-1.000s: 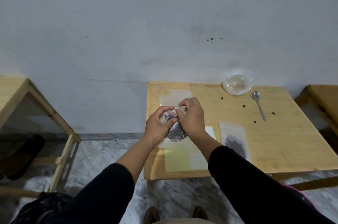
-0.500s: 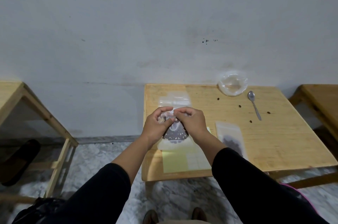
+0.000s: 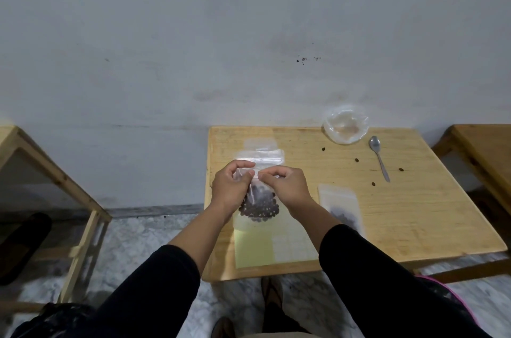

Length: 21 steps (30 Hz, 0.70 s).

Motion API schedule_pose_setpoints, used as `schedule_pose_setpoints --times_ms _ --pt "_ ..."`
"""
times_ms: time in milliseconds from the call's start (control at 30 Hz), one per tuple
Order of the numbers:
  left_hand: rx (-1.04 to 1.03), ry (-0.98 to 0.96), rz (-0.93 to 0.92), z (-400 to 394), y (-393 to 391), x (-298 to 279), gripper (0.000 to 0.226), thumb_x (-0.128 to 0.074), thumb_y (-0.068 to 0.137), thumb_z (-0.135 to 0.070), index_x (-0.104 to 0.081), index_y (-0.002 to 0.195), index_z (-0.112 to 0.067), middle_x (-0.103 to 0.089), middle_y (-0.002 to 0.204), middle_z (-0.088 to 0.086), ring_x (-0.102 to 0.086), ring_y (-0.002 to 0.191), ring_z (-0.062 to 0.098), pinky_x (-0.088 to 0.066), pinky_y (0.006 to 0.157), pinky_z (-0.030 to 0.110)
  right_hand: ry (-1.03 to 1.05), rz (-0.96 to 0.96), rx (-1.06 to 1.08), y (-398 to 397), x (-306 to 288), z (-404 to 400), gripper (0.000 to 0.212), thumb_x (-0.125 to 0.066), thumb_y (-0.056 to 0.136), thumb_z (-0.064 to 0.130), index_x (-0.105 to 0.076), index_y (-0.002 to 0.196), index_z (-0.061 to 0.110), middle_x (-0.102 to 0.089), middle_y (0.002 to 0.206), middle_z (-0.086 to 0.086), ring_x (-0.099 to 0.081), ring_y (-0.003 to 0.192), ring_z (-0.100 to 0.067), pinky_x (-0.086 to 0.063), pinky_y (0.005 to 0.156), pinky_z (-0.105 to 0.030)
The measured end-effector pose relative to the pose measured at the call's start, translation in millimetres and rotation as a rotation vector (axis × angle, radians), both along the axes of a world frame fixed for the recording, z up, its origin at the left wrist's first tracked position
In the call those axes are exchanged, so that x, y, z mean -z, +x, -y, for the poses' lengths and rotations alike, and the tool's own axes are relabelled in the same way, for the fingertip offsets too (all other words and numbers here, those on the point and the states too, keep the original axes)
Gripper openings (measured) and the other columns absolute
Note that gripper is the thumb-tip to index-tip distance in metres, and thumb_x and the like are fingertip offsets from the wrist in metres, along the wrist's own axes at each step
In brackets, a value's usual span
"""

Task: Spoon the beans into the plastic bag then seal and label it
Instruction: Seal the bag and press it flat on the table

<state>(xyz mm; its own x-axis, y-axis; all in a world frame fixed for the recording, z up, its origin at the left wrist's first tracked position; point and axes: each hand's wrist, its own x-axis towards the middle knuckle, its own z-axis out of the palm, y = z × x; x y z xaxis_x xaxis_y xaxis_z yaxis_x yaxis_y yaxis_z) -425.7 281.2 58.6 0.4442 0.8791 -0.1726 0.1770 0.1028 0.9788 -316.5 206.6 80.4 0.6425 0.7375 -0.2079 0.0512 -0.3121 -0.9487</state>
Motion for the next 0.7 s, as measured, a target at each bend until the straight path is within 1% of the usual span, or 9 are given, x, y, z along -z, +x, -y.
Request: schedule_pose_setpoints --times_ms 67,133,233,367,467,533,633,700 --pt "-0.043 -0.018 -0.007 -6 7 1 0.012 -0.063 0.087 -0.018 -0.069 0.088 -0.028 -0.064 0.098 -0.018 -0.056 0.105 0.011 -0.045 0.085 0.024 -0.023 0.005 -0.056 7 3 -4 0.006 -0.073 0.076 0.010 -0.074 0.073 0.015 -0.072 0.080 0.002 -0.067 0.079 -0.013 -0.052 0.079 -0.026" --pt "-0.090 -0.034 -0.010 -14 15 3 0.012 -0.063 0.087 -0.018 -0.070 0.087 -0.028 -0.065 0.097 -0.018 -0.058 0.102 0.010 -0.047 0.086 0.025 -0.041 0.014 -0.110 15 6 -8 0.005 -0.073 0.076 0.009 -0.073 0.073 0.013 -0.071 0.074 0.002 -0.065 0.071 -0.010 -0.050 0.074 -0.023" --pt "-0.179 -0.056 -0.027 -27 28 6 0.014 -0.063 0.087 -0.017 -0.069 0.086 -0.030 -0.064 0.093 -0.018 -0.059 0.096 0.009 -0.045 0.081 0.023 -0.054 0.022 -0.169 31 13 -13 0.007 -0.073 0.075 0.008 -0.073 0.070 0.012 -0.068 0.067 0.002 -0.061 0.063 -0.007 -0.048 0.068 -0.020" --pt "-0.191 -0.037 -0.079 -46 53 12 0.014 -0.062 0.087 -0.018 -0.067 0.090 -0.030 -0.064 0.095 -0.008 -0.058 0.088 0.012 -0.048 0.080 0.026 -0.079 0.056 -0.123 55 22 -32 0.014 -0.073 0.074 0.010 -0.072 0.065 0.020 -0.070 0.069 0.005 -0.062 0.067 -0.009 -0.050 0.068 -0.023" --pt "-0.166 -0.004 -0.140 -57 73 23 0.020 -0.066 0.084 -0.016 -0.064 0.100 -0.029 -0.064 0.102 -0.007 -0.057 0.096 0.014 -0.047 0.088 0.028 -0.102 0.068 -0.078 80 31 -50 0.015 -0.071 0.074 0.010 -0.071 0.065 0.022 -0.069 0.069 0.006 -0.061 0.066 -0.008 -0.049 0.068 -0.024" --pt "-0.174 0.020 -0.215 -61 83 31 0.028 -0.067 0.083 -0.015 -0.064 0.108 -0.025 -0.064 0.102 -0.008 -0.056 0.096 0.013 -0.044 0.086 0.023 -0.129 0.072 -0.073 96 40 -61 0.008 -0.070 0.075 0.011 -0.074 0.074 0.018 -0.070 0.074 0.003 -0.062 0.071 -0.011 -0.050 0.074 -0.027" --pt "-0.209 0.025 -0.283 -65 92 44 0.031 -0.067 0.084 -0.014 -0.064 0.114 -0.022 -0.064 0.099 -0.008 -0.056 0.090 0.010 -0.037 0.077 0.009 -0.186 0.109 -0.081 111 57 -75 0.009 -0.070 0.076 0.012 -0.075 0.083 0.015 -0.070 0.080 0.002 -0.063 0.078 -0.012 -0.051 0.082 -0.029" --pt "-0.214 0.040 -0.323 -67 97 52 0.031 -0.063 0.086 -0.013 -0.063 0.117 -0.020 -0.065 0.099 -0.005 -0.056 0.087 0.009 -0.033 0.072 0.004 -0.223 0.112 -0.090 115 69 -83 0.009 -0.070 0.078 0.013 -0.074 0.085 0.015 -0.069 0.080 0.002 -0.063 0.079 -0.013 -0.051 0.082 -0.030"
